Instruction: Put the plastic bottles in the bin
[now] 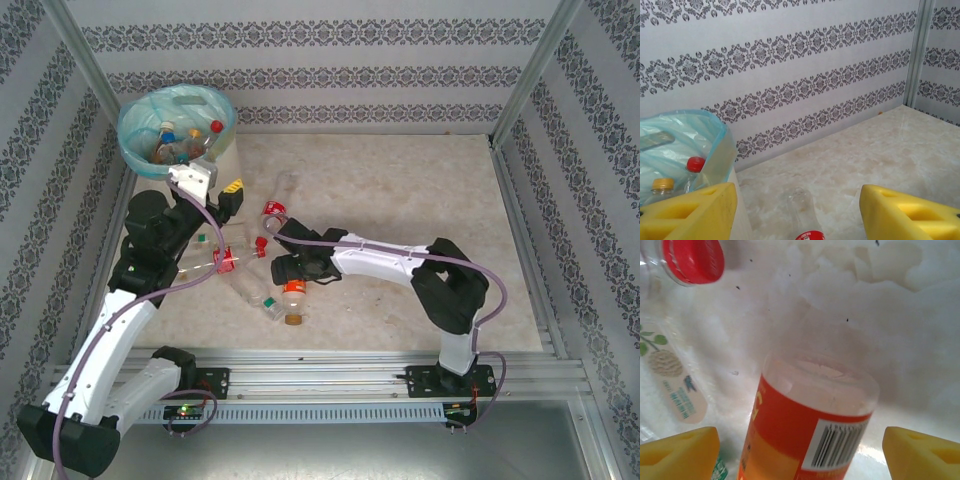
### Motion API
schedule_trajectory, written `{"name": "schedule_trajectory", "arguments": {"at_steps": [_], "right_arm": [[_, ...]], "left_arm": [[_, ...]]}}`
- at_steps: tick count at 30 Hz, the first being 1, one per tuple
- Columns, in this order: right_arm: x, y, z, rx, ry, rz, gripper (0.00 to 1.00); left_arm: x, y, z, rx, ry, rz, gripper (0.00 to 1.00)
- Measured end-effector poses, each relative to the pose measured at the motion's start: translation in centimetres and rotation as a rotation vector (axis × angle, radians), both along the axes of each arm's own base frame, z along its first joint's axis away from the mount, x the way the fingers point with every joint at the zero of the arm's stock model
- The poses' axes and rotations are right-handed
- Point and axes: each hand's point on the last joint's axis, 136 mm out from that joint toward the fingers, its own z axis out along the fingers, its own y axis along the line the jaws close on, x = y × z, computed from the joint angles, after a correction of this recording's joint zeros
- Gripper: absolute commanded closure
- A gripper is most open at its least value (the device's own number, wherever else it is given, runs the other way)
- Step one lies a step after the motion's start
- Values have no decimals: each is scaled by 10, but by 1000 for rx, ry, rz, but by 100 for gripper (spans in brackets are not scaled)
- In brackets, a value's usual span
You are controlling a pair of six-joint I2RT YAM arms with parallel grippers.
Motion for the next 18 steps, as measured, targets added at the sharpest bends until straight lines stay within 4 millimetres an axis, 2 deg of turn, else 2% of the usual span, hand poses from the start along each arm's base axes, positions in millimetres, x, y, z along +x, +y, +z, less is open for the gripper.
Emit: {"name": "schedule_trajectory", "arguments": {"at_steps": [5,9,18], "right_arm": [[0,-5,-16,-21,47,-25,24],[7,-10,-17,-3,71,-49,32],[21,-16,-16,42,92,-83,34]], "left_arm": [[-5,1,7,1,-34,0,32],[-5,1,8,2,-40,0,32],[-5,1,8,2,-39,0,31]]}}
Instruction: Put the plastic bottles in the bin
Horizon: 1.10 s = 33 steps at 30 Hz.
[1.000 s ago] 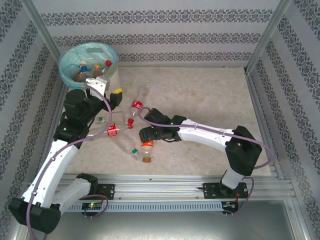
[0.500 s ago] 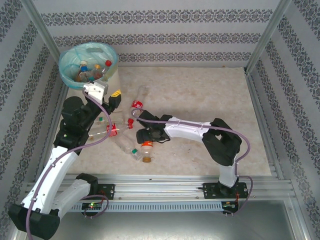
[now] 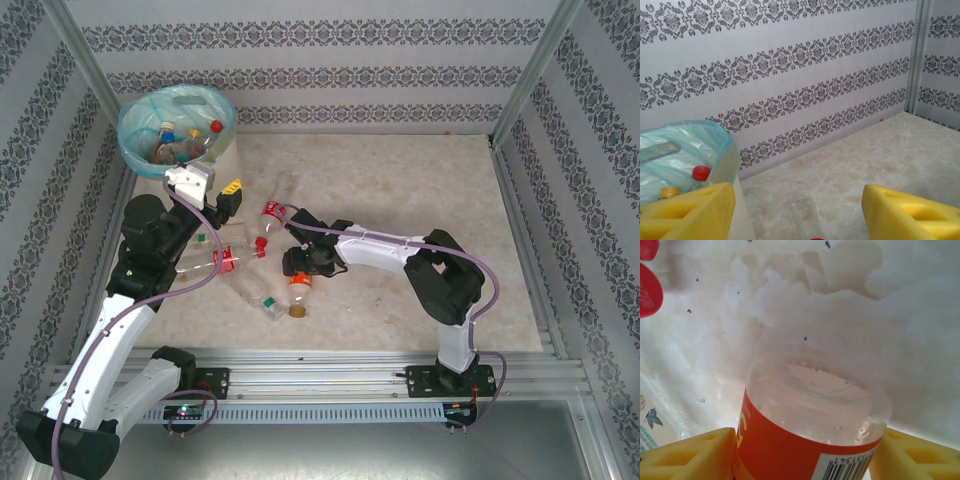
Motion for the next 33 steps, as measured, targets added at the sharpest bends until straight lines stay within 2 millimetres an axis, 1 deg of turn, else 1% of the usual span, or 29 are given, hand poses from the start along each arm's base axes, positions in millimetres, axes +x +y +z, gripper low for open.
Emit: {"name": "schedule_trajectory", "arguments": {"at_steps": [1,6,9,12,14,16,19,22,25,28,30,33], "right_arm": [[0,0,-1,2,1,-1,36],[1,1,-1,18,-11,-1,39],[-2,-3,1,27,-20,-4,41],[-7,-10,10,36,-38,0,43],[-5,-14,24,67,-68,-4,44],[-2,-19,42,111,-111,-14,44],[7,-32,73,181,-195,-36,45],[15,-48,109,249,-299,-48,46],[20,-65,152,316,-429,-47,46],[21,-82,205,388,-590,-34,45],[16,-90,244,444,-706,-9,46],[2,-96,291,521,-854,51,47]], "left_arm": [[0,0,0,0,0,0,31],[0,0,0,0,0,0,30],[1,0,-1,-1,4,0,30],[5,-4,-7,-4,27,-15,30],[9,-7,-12,-14,52,-31,30],[12,-12,-14,-30,75,-53,29],[14,-22,-14,-58,113,-107,29],[13,-37,-10,-89,143,-187,30],[8,-56,-6,-120,181,-299,29],[-1,-77,-8,-147,227,-426,28],[-10,-92,-11,-163,264,-519,27],[-25,-113,-15,-173,314,-647,26]]}}
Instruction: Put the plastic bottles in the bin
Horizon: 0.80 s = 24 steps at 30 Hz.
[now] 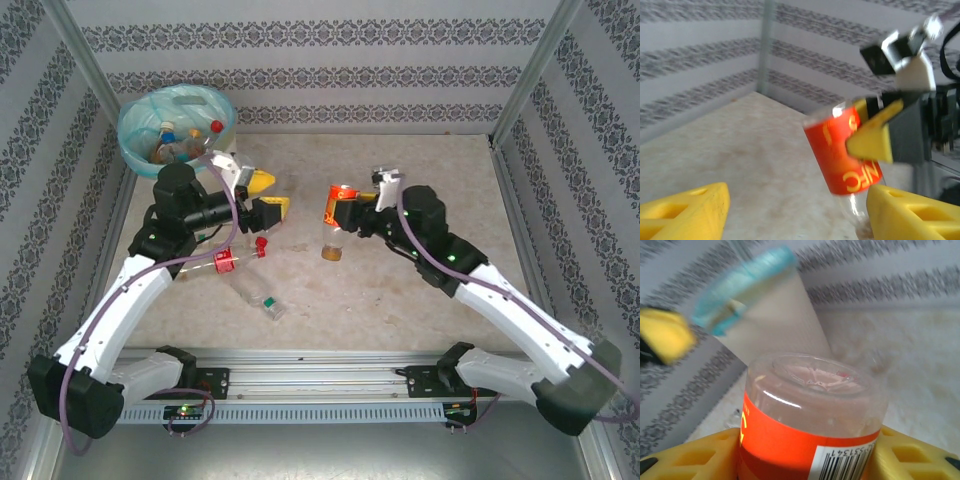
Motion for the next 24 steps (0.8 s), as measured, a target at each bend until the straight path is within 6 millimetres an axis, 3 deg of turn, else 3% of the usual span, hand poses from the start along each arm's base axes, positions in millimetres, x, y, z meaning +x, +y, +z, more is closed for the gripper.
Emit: {"name": "schedule_trajectory", "arguments": {"at_steps": [4,8,16,24], "right_arm": [[-21,1,42,61,-154,85,49],[-33,8,61,96,-233,164,49],[-54,25,75,135,-292,276,49],[-65,46,74,150,-308,350,49]], "left_arm": [[-23,-23,-2,-14,42,-154,26],[-45,-38,-1,-36,79,-270,26],[-64,-49,17,-107,101,-388,25],[-70,-56,18,-121,126,-434,26]]}}
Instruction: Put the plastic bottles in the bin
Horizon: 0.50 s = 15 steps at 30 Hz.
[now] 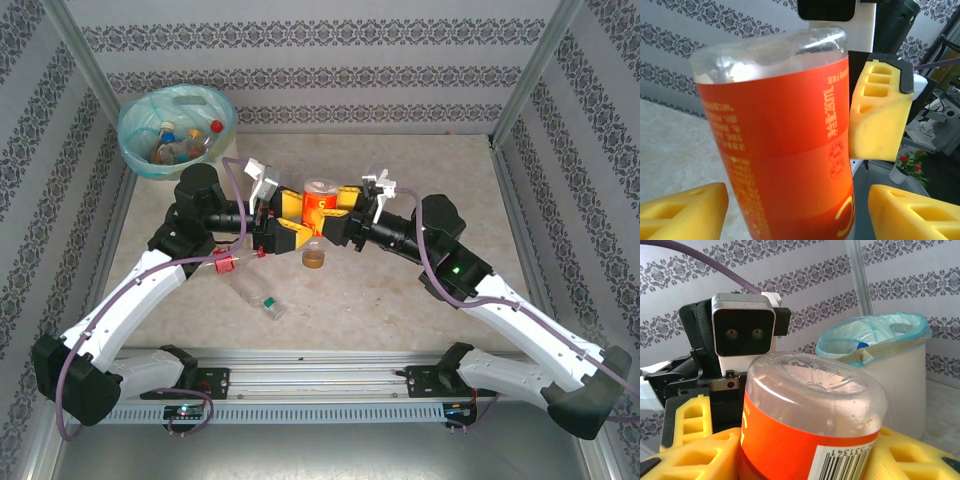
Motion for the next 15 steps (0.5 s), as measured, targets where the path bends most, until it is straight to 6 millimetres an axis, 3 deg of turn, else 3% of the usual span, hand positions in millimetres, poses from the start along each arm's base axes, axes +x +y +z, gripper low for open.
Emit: {"name": "schedule_trajectory", "arguments": {"at_steps": [11,15], "right_arm": [[-2,13,0,15,-9,41,49],[-2,13,2,20,-14,41,43]], "left_arm": [[-1,0,-4,2,24,-6,43],[-2,1,-2,-2,20,-2,52]]}}
